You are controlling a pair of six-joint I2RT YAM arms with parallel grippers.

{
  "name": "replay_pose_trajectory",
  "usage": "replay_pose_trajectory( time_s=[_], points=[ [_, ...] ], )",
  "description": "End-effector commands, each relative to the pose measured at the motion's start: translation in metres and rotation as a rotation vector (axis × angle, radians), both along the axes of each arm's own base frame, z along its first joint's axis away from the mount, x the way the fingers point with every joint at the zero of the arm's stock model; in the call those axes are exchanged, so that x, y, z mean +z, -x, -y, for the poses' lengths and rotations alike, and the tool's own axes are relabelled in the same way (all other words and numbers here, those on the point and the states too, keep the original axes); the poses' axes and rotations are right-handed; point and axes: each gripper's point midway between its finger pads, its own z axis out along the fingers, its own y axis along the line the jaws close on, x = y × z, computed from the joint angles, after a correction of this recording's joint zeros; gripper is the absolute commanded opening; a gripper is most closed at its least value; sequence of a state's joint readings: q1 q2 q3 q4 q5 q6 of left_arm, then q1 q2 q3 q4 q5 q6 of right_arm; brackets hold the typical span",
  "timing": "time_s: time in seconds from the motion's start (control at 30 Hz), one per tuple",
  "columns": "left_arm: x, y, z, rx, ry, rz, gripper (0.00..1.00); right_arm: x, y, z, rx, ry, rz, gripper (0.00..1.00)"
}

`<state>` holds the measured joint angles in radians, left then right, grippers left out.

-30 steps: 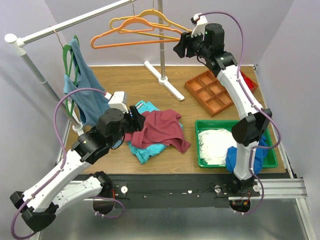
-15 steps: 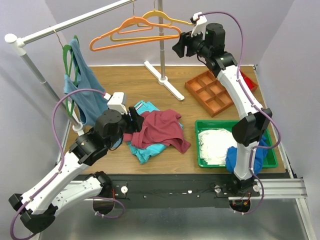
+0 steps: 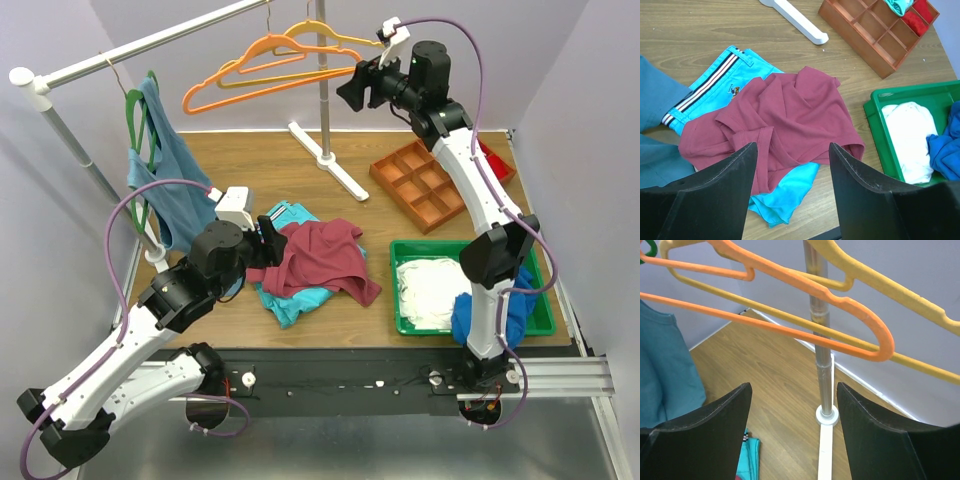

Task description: Place the tank top on the hanger

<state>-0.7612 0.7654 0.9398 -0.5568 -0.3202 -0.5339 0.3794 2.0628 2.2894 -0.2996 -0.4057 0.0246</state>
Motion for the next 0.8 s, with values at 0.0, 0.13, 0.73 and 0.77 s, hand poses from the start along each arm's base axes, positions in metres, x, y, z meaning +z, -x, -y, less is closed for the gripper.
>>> replay_pose_trajectory(
  time_s=[0.0,0.13,0.73,0.77],
  points=[
    [-0.004,0.002,-0.002,-0.006,-0.017,0.001,0.68,0.007,0.002,0.012,-0.042,0.009,0.020,0.77],
    [-0.004,0.002,-0.002,-0.006,-0.016,0.001,0.68,0.005,-0.002,0.020,-0.020,-0.015,0.001,0.77],
    [-0.008,0.002,-0.003,-0.008,-0.025,-0.007,0.70,0.021,-0.020,0.034,0.173,-0.170,0.036,0.84],
    [-0.009,0.002,-0.002,-0.010,-0.025,-0.007,0.69,0.024,-0.021,0.033,0.179,-0.176,0.042,0.84]
  ],
)
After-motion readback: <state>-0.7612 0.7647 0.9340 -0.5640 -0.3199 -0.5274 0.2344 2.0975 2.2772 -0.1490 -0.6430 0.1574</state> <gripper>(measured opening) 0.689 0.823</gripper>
